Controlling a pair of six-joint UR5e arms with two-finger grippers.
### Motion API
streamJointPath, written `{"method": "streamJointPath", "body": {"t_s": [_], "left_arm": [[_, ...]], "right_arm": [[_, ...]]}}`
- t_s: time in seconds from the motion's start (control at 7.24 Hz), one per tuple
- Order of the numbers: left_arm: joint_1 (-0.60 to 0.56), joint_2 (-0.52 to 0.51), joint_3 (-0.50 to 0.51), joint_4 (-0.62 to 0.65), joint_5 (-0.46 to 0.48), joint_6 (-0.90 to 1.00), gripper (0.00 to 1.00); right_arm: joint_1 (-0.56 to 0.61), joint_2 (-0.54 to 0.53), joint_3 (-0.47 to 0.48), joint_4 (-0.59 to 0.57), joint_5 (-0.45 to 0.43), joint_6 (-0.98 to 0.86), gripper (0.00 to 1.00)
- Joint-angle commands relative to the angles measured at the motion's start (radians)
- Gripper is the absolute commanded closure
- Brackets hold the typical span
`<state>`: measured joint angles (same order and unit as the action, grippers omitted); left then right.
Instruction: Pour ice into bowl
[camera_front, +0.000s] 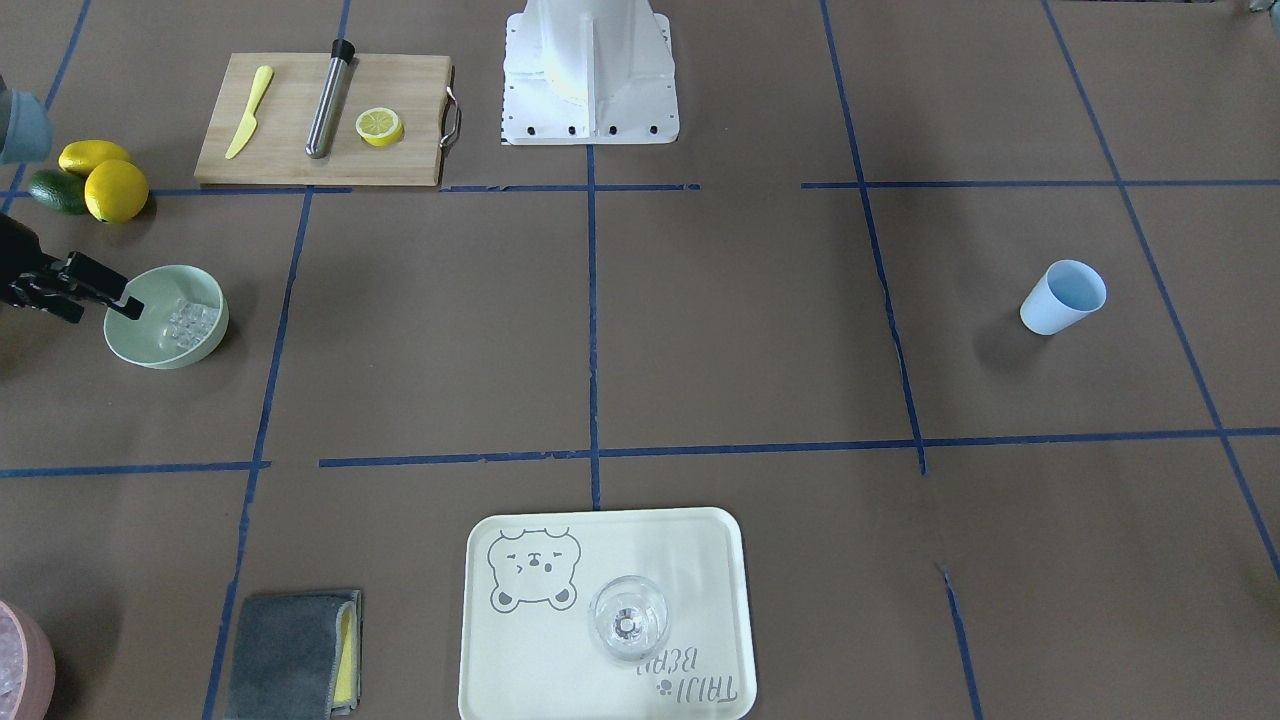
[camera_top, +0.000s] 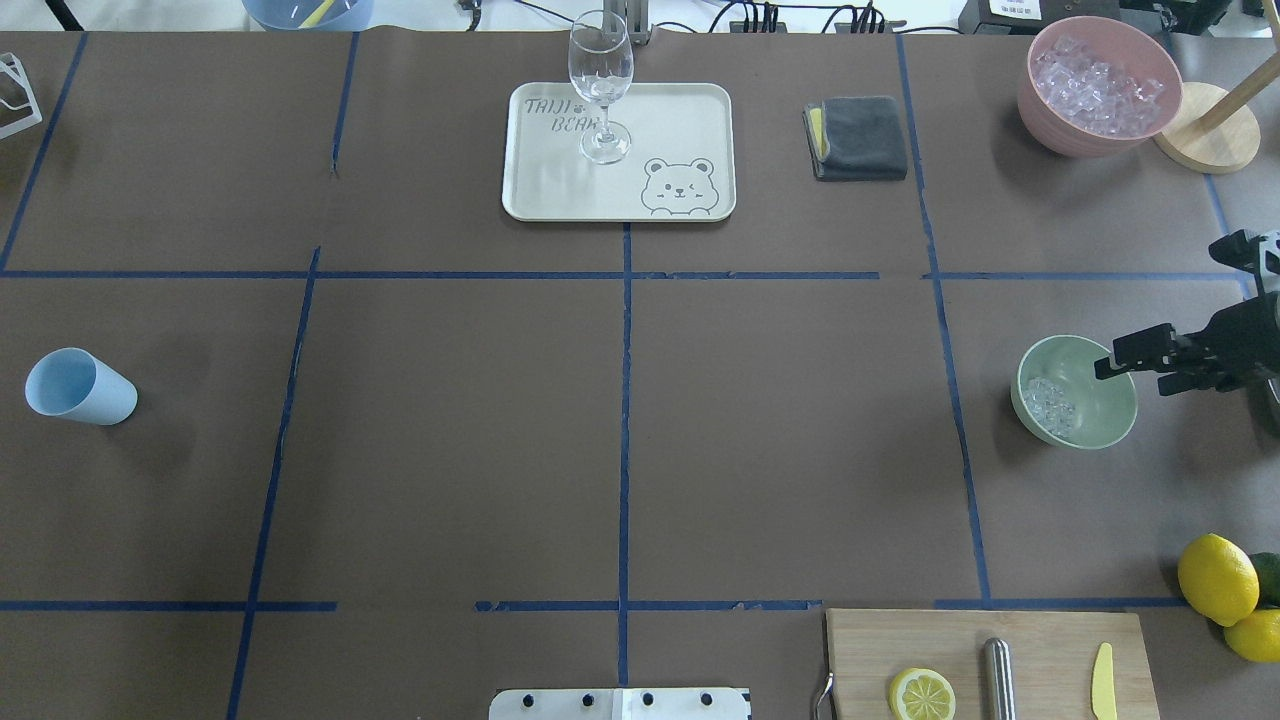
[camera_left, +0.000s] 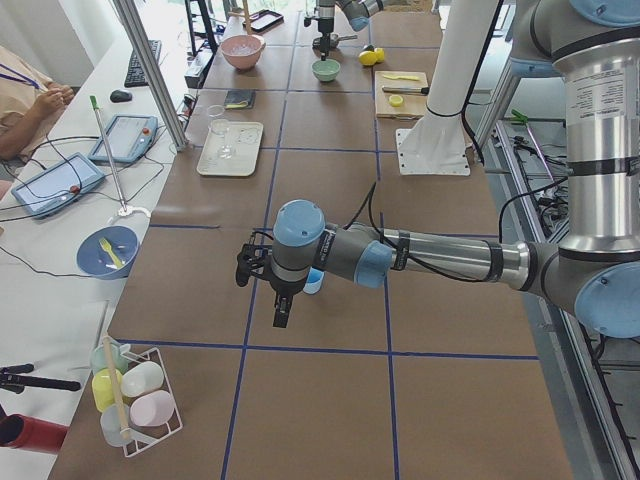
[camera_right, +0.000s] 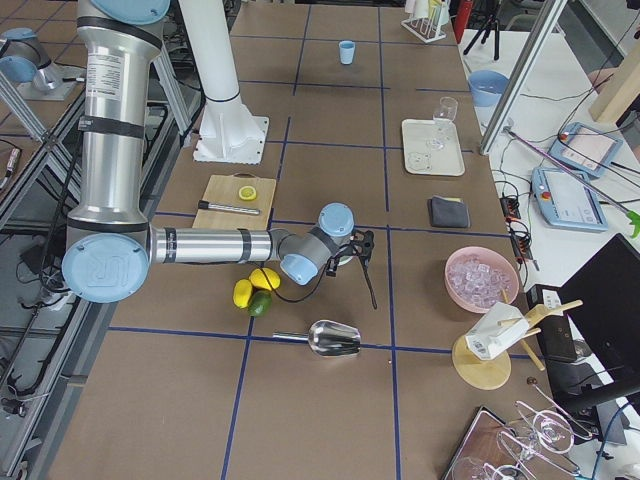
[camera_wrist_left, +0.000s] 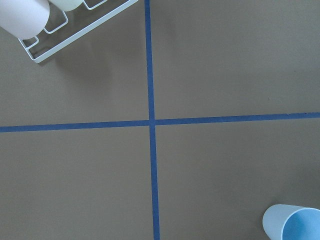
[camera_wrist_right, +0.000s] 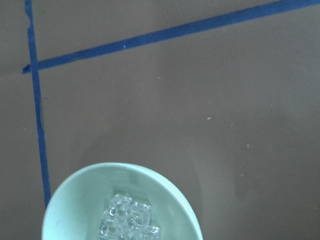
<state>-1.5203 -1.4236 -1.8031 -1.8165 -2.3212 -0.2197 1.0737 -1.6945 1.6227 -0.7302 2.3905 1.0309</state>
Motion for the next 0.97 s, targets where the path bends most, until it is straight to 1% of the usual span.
{"method": "streamJointPath", "body": {"t_s": [0.0,0.14,0.28,0.41,0.55,0.69,0.83], "left_arm": [[-0.003,0.041,0.008,-0.079,0.002,0.002,0.00],[-0.004,0.041,0.011,-0.079,0.003,0.002,0.00],[-0.004,0.052,0.016,-0.081,0.003,0.031,0.00],[-0.004,0.042,0.069,-0.078,0.002,0.177,0.00],[-0.004,0.035,0.085,-0.078,0.002,0.183,0.00],[-0.006,0.043,0.071,-0.076,-0.001,0.184,0.00],[-0.006,0.045,0.070,-0.073,-0.006,0.183,0.00]], "right_arm": [[0.159,-0.019,0.011,-0.009,0.088,-0.041,0.00],[0.195,-0.040,0.009,-0.009,0.088,-0.089,0.00],[0.247,-0.069,0.005,-0.030,0.088,-0.214,0.00],[0.312,-0.070,0.012,-0.138,0.088,-0.380,0.00],[0.359,-0.067,0.013,-0.253,0.075,-0.563,0.00],[0.409,-0.056,0.022,-0.387,0.072,-0.741,0.00],[0.429,-0.050,0.092,-0.551,0.014,-0.878,0.00]]}}
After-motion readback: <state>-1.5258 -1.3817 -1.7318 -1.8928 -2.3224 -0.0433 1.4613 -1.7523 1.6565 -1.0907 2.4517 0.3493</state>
